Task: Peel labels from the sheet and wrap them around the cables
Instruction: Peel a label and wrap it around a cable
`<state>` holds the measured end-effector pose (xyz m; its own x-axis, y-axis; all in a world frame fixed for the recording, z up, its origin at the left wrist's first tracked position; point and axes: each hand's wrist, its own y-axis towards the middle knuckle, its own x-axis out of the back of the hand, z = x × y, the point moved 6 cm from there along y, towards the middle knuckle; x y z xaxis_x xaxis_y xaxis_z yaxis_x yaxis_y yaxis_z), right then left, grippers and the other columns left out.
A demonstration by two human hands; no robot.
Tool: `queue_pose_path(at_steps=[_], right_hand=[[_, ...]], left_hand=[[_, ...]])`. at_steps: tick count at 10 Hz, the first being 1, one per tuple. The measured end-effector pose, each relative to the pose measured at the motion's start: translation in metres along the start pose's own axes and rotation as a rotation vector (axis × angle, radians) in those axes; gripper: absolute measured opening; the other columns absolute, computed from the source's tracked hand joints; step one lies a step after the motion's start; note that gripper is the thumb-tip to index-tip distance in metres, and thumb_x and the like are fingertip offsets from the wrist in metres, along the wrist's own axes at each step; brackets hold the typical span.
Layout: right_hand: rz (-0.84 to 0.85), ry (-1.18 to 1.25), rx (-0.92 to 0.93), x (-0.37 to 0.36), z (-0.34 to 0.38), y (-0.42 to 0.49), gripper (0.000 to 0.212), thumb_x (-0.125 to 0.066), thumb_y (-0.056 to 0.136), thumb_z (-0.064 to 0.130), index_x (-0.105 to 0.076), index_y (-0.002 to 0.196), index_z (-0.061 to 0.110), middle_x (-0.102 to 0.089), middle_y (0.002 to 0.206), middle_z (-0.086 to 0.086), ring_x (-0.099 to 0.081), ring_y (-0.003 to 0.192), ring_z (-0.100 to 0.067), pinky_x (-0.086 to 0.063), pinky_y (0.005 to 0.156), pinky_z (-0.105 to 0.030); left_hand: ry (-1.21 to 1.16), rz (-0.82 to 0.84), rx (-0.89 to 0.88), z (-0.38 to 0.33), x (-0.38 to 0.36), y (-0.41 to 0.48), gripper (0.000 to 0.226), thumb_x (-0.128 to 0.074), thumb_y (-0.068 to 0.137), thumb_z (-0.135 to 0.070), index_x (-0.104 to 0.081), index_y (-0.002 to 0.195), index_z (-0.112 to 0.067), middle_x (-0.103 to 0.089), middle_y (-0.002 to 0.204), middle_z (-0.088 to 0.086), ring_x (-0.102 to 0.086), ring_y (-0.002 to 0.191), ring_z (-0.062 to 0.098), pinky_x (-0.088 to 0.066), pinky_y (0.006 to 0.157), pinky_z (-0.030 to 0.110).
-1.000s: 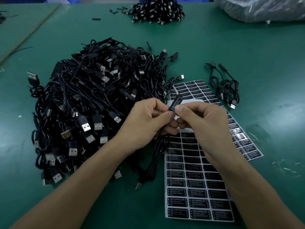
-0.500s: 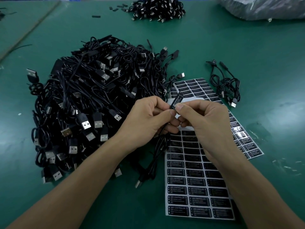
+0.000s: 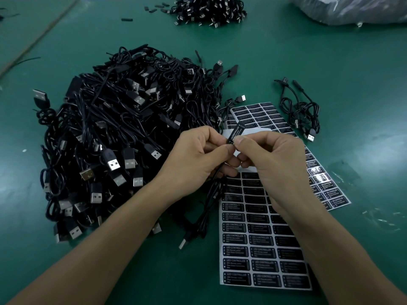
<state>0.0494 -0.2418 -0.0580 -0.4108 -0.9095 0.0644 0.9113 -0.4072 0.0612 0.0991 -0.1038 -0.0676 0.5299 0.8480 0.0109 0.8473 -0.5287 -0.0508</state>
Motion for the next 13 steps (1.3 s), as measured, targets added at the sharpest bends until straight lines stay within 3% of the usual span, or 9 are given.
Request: queue_pose_path(at_steps=[10, 13], right_hand=[[0.048, 0.064, -0.056, -0.0022, -0.0054, 0.002, 0.012, -0.073, 0.088, 0.012, -0.075, 0.077, 0.008, -0.069, 0.064, -0.007, -0.062, 0.061, -0.017, -0.054, 0.06, -0.023], [0.018, 0.046, -0.047, -0.0014, -0.0058, 0.0019, 0.013, -0.075, 0.087, 0.013, -0.075, 0.074, 0.01, -0.068, 0.061, -0.001, -0.06, 0.058, -0.009, -0.051, 0.058, -0.019]], left_hand=[[0.006, -0.01, -0.003, -0.0012, -0.0003, 0.0, 0.011, -0.065, 0.096, -0.01, -0.058, 0.088, -0.008, -0.077, 0.074, 0.007, -0.074, 0.061, 0.018, -0.052, 0.05, 0.018], [-0.006, -0.011, -0.004, -0.0009, -0.0002, 0.0, 0.011, -0.064, 0.096, -0.009, -0.058, 0.088, -0.007, -0.076, 0.074, 0.008, -0.074, 0.061, 0.019, -0.051, 0.05, 0.017]])
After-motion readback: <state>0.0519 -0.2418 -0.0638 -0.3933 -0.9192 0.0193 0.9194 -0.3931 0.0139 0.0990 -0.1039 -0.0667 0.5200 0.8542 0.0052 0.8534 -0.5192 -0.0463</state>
